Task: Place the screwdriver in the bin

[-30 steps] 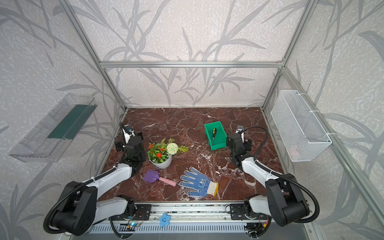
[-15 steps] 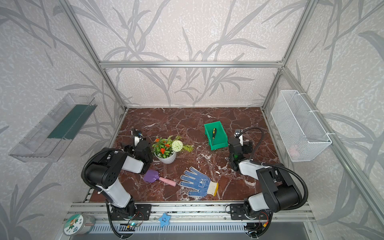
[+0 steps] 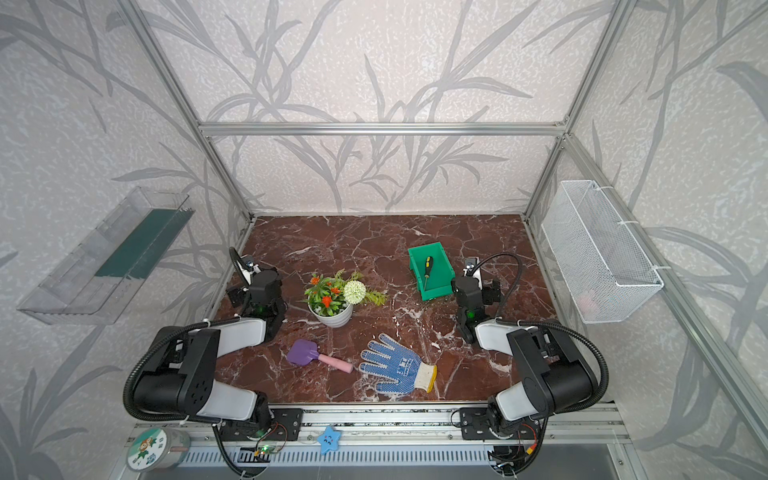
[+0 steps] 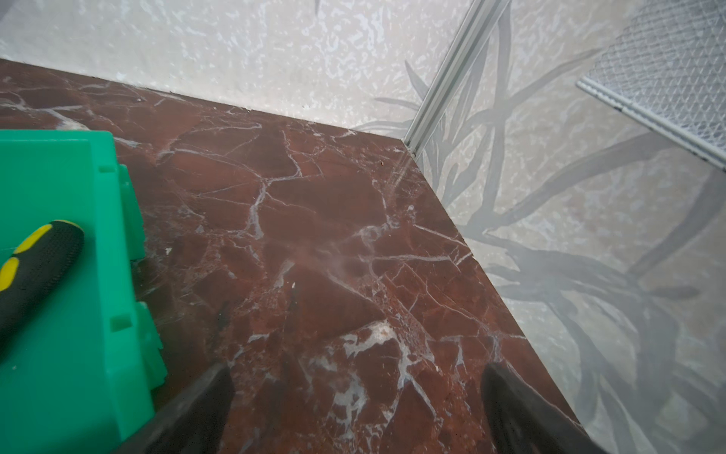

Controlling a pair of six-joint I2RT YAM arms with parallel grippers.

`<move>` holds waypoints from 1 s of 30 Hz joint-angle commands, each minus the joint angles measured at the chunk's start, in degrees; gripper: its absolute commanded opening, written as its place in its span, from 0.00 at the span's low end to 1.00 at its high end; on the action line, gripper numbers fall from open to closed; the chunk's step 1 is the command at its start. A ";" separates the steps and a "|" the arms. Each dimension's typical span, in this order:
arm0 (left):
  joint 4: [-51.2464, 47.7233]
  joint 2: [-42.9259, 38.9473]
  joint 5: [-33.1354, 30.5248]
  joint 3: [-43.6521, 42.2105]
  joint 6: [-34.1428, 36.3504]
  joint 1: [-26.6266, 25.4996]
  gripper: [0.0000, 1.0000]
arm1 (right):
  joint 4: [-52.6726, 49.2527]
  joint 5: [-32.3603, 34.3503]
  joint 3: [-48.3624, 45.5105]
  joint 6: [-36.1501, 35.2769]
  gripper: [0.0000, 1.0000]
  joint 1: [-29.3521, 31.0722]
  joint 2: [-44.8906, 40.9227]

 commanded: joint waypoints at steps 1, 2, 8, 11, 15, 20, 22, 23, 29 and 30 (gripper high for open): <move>-0.36 0.42 4.88 -1.24 -3.97 0.28 0.99 | 4.23 -1.91 -1.63 -1.21 0.99 0.19 -0.61; 1.09 0.95 5.24 -1.65 -4.18 0.48 0.99 | 4.51 -2.14 -1.75 -1.35 0.99 0.19 -0.61; 2.20 1.13 6.50 -1.93 -2.95 0.25 0.99 | 5.08 -3.83 -2.27 -1.45 0.99 -0.17 -0.79; 8.15 0.84 7.01 -4.78 -1.30 -0.51 0.99 | 3.47 -6.92 -2.01 -0.51 0.99 -1.57 -1.29; 11.36 1.25 6.81 -6.05 0.57 -1.75 0.99 | 2.69 -9.97 -2.18 0.45 0.99 -3.06 -1.80; 21.85 4.95 11.06 -8.42 7.24 -4.65 0.99 | 3.44 -10.56 -2.62 0.31 0.99 -3.11 -1.84; 19.49 3.78 11.20 -8.35 5.94 -4.52 0.99 | 3.89 -11.56 -2.93 0.17 0.99 -3.38 -1.92; 19.41 3.80 11.20 -8.38 5.96 -4.59 0.99 | 4.00 -12.21 -3.12 0.41 0.99 -3.69 -2.01; 24.42 4.73 13.42 -10.25 6.68 -4.20 0.99 | 4.70 -18.42 -4.11 1.84 0.99 -6.37 -1.67; 24.05 4.67 14.14 -10.12 6.49 -3.88 0.99 | 6.27 -18.57 -4.15 2.30 0.99 -6.63 0.12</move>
